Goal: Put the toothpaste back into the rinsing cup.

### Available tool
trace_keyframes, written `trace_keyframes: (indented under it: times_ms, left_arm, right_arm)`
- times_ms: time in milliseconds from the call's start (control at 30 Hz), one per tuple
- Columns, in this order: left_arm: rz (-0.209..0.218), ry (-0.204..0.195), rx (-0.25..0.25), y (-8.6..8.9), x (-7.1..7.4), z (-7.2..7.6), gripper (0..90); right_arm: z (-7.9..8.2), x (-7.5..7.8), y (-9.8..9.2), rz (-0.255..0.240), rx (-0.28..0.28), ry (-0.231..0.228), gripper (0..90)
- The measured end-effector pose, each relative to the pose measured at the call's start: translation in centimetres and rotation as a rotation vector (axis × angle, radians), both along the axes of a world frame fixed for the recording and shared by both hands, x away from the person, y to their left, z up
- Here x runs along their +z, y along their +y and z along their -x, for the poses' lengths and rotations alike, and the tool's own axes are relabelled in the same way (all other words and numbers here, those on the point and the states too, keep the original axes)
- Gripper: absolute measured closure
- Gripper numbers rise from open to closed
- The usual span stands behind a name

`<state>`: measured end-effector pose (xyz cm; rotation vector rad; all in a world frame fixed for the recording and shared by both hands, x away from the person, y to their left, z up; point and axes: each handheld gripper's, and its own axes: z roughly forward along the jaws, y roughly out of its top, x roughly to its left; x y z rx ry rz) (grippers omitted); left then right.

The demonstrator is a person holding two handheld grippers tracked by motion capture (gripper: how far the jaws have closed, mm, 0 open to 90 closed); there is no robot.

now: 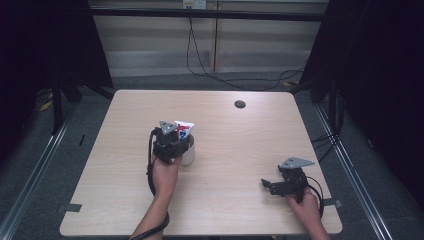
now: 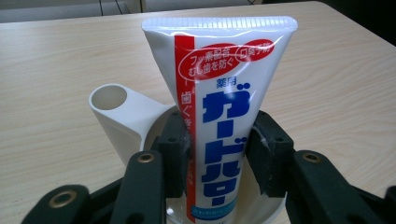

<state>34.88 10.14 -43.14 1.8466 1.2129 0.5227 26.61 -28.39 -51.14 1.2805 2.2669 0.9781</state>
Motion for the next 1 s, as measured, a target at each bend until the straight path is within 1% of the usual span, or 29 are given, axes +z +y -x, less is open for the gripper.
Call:
trace_keyframes:
  times_ms: [133,200,367,467,600,700,767,933,1000]
  left_arm:
    - [-0.002,-0.007,-0.002,0.02,-0.05,0.15,60.8]
    - [-0.011,-0.011,-0.008,0.08,-0.06,0.27,60.4]
    - [-0.007,-0.017,-0.009,0.09,-0.16,0.45,59.9]
    - [-0.013,-0.02,-0.016,-0.03,-0.13,0.54,59.4]
    - [-0.028,-0.017,-0.028,-0.08,0.04,0.54,58.3]
    - [-0.026,-0.016,-0.025,-0.08,0.28,0.52,56.9]
    - [-0.037,-0.012,-0.026,-0.01,0.41,0.43,56.2]
    - [-0.028,-0.008,-0.023,0.01,0.31,0.34,53.1]
    - [-0.04,-0.007,-0.032,0.02,0.31,0.36,51.7]
  right_arm:
    - [-0.01,-0.01,-0.01,0.0,0.001,-0.001,12.4]
    - [-0.02,-0.01,-0.01,0.001,0.002,-0.003,12.4]
    - [0.01,0.0,0.0,0.0,-0.001,0.001,12.4]
    - [-0.02,-0.01,-0.01,0.001,0.002,-0.002,12.4]
    - [0.0,0.0,0.0,-0.001,0.0,0.001,12.3]
    - [-0.07,0.0,0.03,0.0,-0.001,0.001,12.4]
    - [-0.07,0.01,0.06,-0.001,-0.003,0.005,12.3]
    - [-0.07,0.01,0.06,-0.001,-0.003,0.006,12.3]
    - [-0.07,0.01,0.06,-0.001,-0.003,0.006,12.4]
